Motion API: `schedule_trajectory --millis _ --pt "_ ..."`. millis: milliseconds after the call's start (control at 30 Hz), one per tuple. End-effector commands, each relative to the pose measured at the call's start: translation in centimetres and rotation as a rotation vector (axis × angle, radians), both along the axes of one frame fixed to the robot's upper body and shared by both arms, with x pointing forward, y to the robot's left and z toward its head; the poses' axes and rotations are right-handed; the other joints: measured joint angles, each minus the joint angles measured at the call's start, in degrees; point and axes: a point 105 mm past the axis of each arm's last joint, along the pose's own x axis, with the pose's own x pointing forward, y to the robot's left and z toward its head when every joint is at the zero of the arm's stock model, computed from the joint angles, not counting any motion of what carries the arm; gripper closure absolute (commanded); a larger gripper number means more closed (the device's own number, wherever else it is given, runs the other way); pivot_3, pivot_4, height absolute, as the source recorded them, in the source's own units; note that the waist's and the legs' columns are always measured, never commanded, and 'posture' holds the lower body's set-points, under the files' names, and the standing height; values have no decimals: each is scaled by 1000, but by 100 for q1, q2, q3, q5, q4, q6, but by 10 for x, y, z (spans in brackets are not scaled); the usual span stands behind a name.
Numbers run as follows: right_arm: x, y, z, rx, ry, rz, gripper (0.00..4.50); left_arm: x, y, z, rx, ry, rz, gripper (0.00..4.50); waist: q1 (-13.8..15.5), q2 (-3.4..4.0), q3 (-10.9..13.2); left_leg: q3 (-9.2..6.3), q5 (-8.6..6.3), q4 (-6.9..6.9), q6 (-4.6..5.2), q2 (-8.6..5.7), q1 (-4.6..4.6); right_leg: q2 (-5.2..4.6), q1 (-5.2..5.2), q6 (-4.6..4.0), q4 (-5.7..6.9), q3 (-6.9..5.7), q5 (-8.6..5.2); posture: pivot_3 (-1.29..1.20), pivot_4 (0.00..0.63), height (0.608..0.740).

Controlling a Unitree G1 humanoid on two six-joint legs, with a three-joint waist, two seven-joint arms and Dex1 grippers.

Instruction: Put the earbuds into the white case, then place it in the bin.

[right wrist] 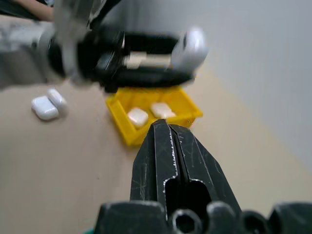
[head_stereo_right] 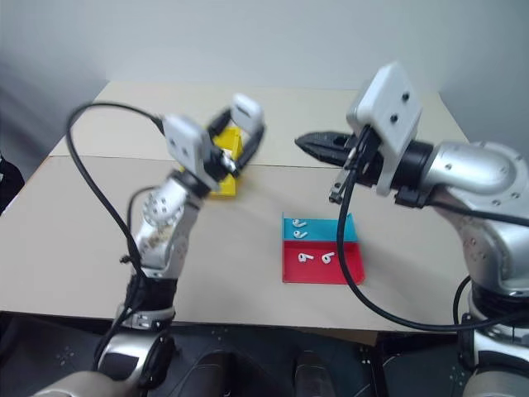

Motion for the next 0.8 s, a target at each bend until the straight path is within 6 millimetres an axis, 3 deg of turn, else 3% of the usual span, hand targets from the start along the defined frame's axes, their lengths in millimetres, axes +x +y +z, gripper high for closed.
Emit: schedule_trajectory --millis 33,133,333,500,667,800 --pt "-3 2 4 -13 -51 -13 4464 24 33 1 -17 104 233 1727 -30 0 0 1 0 0 0 0 1 0 0 0 0 0 0 0 150 740" --pt "5 -1 4 -13 -47 -42 4464 36 48 -8 -19 159 340 1727 -69 0 0 1 0 -1 0 0 6 1 0 0 4 0 0 0 150 740" --pt "13 -4 -1 -51 -36 -94 4464 54 55 -42 72 304 432 1727 -48 -1 1 1 0 -2 -1 0 -1 0 -1 0 1 -1 0 0 150 740" --pt "12 -6 -5 -70 -28 -111 4464 59 53 -51 71 346 439 1727 -48 -3 2 1 0 -2 -1 -1 -6 -2 -5 0 -1 -2 0 0 150 740" --pt "11 -7 -9 -85 -19 -128 4500 62 50 -55 58 364 417 144 -48 -3 2 1 1 -2 -1 -1 -5 -2 -5 -1 1 -2 0 0 150 740" --pt "12 -7 -10 -94 -19 -136 4500 59 48 -41 -45 304 357 26 -52 -3 2 1 1 -2 -1 -1 -5 -2 -5 -1 1 -2 0 0 150 740"
